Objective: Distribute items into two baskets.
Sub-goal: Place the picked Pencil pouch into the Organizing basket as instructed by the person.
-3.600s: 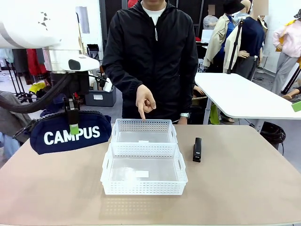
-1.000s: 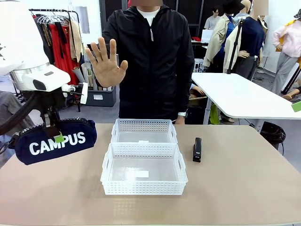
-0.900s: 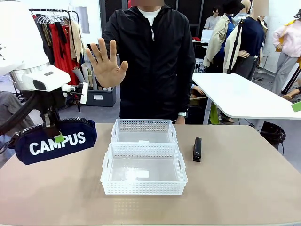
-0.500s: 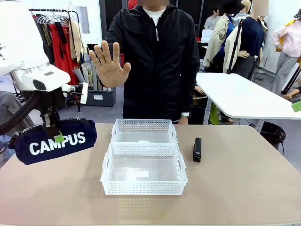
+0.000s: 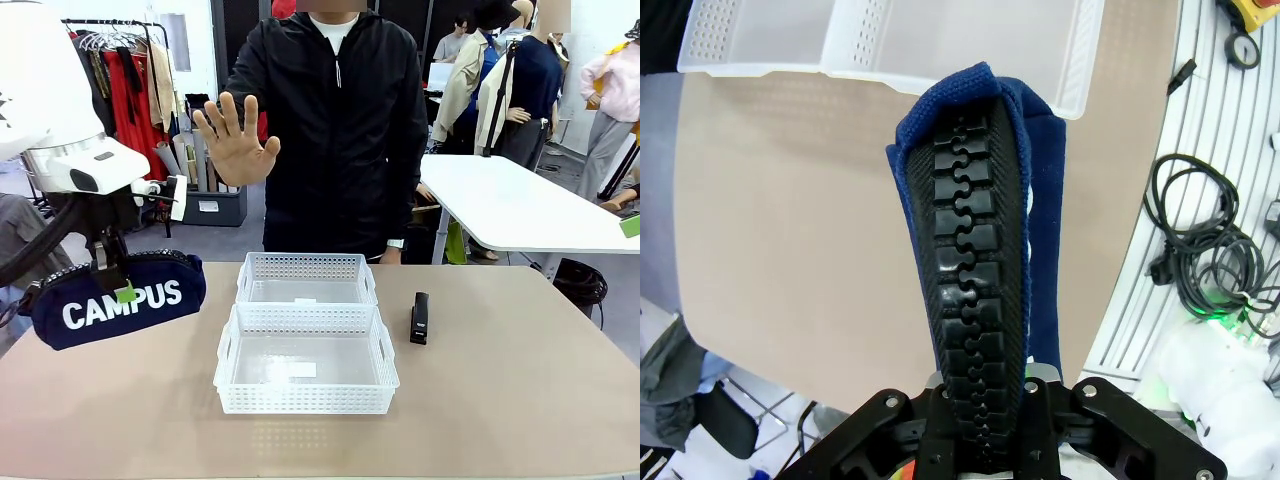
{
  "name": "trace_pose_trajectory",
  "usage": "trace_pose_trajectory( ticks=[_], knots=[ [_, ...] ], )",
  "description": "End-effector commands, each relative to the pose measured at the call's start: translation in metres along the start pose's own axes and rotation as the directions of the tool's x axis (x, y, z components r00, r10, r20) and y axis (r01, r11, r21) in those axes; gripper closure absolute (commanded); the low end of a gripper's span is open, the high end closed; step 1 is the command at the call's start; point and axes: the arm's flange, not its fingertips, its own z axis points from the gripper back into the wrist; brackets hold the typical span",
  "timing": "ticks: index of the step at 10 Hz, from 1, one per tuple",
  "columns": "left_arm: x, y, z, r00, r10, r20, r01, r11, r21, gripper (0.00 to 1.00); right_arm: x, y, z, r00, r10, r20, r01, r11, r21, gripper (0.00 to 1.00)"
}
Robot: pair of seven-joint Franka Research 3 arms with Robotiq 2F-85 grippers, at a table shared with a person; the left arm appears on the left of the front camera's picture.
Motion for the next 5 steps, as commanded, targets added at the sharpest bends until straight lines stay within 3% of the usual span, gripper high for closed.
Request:
trace_pose_trajectory(
  ticks=[1,5],
  knots=[
    [-0.0024,0.0018,0.0028,1.000,0.008,-0.001,-0.008,1.000,0.008,1.00,0.0013,0.0007,0.0011,1.000,0.013,0.010,-0.013,1.000,0.008,0.00],
    [-0.0024,0.0018,0.0028,1.000,0.008,-0.001,-0.008,1.000,0.008,1.00,0.0013,0.0007,0.0011,1.000,0.013,0.010,-0.013,1.000,0.008,0.00]
  ],
)
